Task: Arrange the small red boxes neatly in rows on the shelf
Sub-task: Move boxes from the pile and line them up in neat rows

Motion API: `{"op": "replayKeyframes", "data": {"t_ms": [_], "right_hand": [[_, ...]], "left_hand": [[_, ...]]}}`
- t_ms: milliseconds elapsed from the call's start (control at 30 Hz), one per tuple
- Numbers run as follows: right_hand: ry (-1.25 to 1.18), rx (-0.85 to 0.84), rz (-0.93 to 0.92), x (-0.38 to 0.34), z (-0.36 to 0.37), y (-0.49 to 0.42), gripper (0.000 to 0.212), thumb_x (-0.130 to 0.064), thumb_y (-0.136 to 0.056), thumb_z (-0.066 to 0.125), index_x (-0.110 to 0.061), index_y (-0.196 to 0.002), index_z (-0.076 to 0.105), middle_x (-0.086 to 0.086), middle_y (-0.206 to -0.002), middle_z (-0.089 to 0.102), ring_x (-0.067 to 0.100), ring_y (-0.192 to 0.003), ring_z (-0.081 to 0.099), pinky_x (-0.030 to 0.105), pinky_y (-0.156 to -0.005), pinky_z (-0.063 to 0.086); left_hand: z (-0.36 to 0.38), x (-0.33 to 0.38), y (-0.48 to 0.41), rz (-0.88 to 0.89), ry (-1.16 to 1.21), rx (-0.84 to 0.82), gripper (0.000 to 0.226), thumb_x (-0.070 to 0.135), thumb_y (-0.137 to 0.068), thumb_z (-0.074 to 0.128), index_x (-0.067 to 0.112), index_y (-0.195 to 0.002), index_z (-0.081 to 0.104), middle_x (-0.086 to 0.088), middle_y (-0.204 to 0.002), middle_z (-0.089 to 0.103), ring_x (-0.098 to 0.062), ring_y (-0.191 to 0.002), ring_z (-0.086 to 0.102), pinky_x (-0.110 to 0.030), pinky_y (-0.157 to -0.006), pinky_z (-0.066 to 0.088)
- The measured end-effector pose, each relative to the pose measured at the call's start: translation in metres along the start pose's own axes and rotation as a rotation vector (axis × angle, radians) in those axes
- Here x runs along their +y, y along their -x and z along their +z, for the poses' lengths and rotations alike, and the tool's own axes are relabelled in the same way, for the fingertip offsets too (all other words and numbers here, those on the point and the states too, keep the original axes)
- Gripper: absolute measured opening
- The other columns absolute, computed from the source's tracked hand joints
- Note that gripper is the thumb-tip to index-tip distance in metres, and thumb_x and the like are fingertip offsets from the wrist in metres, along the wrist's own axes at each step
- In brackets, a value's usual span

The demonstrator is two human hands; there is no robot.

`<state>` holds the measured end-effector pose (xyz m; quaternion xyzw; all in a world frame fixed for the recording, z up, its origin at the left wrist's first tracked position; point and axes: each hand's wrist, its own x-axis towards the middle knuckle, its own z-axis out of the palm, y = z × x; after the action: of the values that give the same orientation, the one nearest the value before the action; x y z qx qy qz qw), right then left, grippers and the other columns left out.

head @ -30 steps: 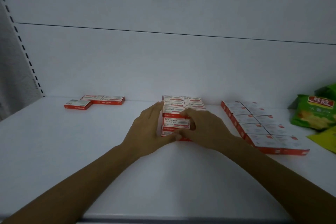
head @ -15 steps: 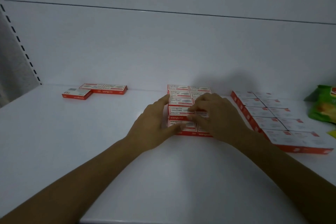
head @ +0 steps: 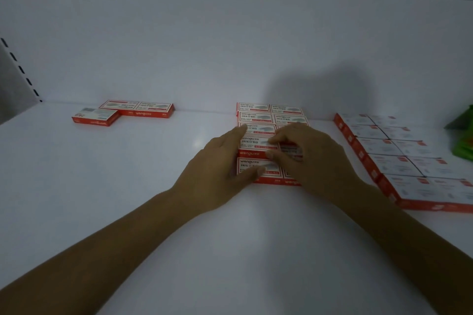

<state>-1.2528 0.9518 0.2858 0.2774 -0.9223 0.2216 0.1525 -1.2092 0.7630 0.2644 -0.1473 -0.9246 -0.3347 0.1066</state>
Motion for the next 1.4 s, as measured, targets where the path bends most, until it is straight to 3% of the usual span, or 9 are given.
{"op": "replayKeyframes", "data": {"t_ms": [67, 200, 433, 733, 833, 867, 900, 1167, 1400], "right_hand": [[0.003, 0.004, 0.013, -0.001, 0.000, 0.000, 0.037, -0.046, -0.083, 0.060, -0.023, -0.113, 0.058, -0.004, -0.118, 0.059, 0.015, -0.101, 0.058, 0.036, -0.086, 0.051], [0.015, -0.024, 0.058, 0.003, -0.003, 0.001, 0.047, -0.052, -0.079, 0.060, -0.023, -0.116, 0.057, -0.004, -0.119, 0.059, 0.014, -0.100, 0.058, 0.034, -0.086, 0.050], [-0.006, -0.033, 0.068, 0.003, -0.002, 0.002, 0.043, -0.052, -0.080, 0.060, -0.024, -0.112, 0.058, -0.008, -0.115, 0.058, 0.009, -0.097, 0.056, 0.029, -0.085, 0.050], [-0.071, -0.070, 0.088, 0.003, -0.004, 0.000, 0.049, -0.053, -0.078, 0.062, -0.024, -0.117, 0.056, -0.004, -0.119, 0.057, 0.012, -0.100, 0.057, 0.036, -0.088, 0.051], [-0.075, -0.080, 0.104, -0.002, -0.011, 0.000, 0.058, -0.057, -0.075, 0.063, -0.026, -0.123, 0.051, -0.004, -0.127, 0.054, 0.013, -0.105, 0.057, 0.037, -0.090, 0.051], [-0.068, -0.072, 0.097, -0.005, -0.015, -0.001, 0.060, -0.058, -0.075, 0.063, -0.027, -0.124, 0.050, -0.004, -0.130, 0.053, 0.013, -0.107, 0.056, 0.038, -0.091, 0.050], [-0.060, -0.067, 0.085, -0.008, -0.018, -0.002, 0.060, -0.058, -0.075, 0.062, -0.028, -0.125, 0.050, -0.005, -0.132, 0.051, 0.013, -0.110, 0.055, 0.038, -0.092, 0.050], [0.001, -0.094, 0.012, -0.055, -0.019, -0.022, 0.056, -0.052, -0.080, 0.060, -0.028, -0.129, 0.045, -0.009, -0.130, 0.049, 0.011, -0.116, 0.047, 0.031, -0.098, 0.040], [0.013, -0.136, -0.095, -0.116, 0.029, -0.056, 0.054, -0.054, -0.082, 0.057, -0.031, -0.129, 0.044, -0.012, -0.134, 0.046, 0.010, -0.122, 0.043, 0.033, -0.104, 0.035]], "left_hand": [[0.003, -0.003, 0.000, 0.020, -0.018, -0.007, 0.071, 0.060, -0.086, 0.045, 0.030, -0.145, 0.020, 0.013, -0.139, 0.046, -0.007, -0.123, 0.047, -0.040, -0.101, 0.043], [0.011, -0.010, -0.001, -0.040, -0.207, -0.055, 0.079, 0.069, -0.086, 0.018, 0.027, -0.148, -0.005, 0.008, -0.156, 0.017, -0.013, -0.143, 0.012, -0.048, -0.116, 0.014], [0.013, -0.011, -0.002, -0.030, -0.201, -0.079, 0.081, 0.069, -0.085, 0.014, 0.022, -0.150, 0.002, 0.005, -0.158, 0.007, -0.009, -0.144, 0.001, -0.043, -0.116, 0.018], [0.007, -0.007, -0.004, -0.026, -0.112, -0.049, 0.074, 0.068, -0.086, 0.027, 0.026, -0.146, 0.020, 0.006, -0.146, 0.038, -0.013, -0.133, 0.036, -0.042, -0.105, 0.038], [-0.003, 0.001, -0.002, -0.005, -0.123, -0.028, 0.071, 0.062, -0.090, 0.035, 0.030, -0.148, 0.011, 0.009, -0.154, 0.017, -0.009, -0.139, 0.023, -0.042, -0.110, 0.031], [-0.009, 0.007, 0.000, -0.001, -0.161, -0.024, 0.070, 0.056, -0.092, 0.039, 0.031, -0.147, 0.005, 0.015, -0.151, 0.009, -0.007, -0.140, 0.015, -0.031, -0.115, 0.011], [-0.017, 0.011, 0.003, 0.008, -0.199, -0.012, 0.070, 0.052, -0.092, 0.041, 0.033, -0.145, -0.001, 0.015, -0.152, 0.008, -0.006, -0.141, 0.011, -0.019, -0.103, 0.013], [-0.064, -0.019, 0.019, 0.093, -0.486, 0.019, 0.083, 0.066, -0.086, 0.031, 0.025, -0.148, -0.003, 0.005, -0.157, -0.003, -0.012, -0.144, 0.001, -0.035, -0.118, 0.010], [-0.118, -0.077, 0.053, 0.045, -0.487, 0.000, 0.083, 0.072, -0.083, 0.026, 0.028, -0.148, 0.001, 0.009, -0.157, 0.004, -0.010, -0.144, 0.004, -0.032, -0.116, 0.008]]}}
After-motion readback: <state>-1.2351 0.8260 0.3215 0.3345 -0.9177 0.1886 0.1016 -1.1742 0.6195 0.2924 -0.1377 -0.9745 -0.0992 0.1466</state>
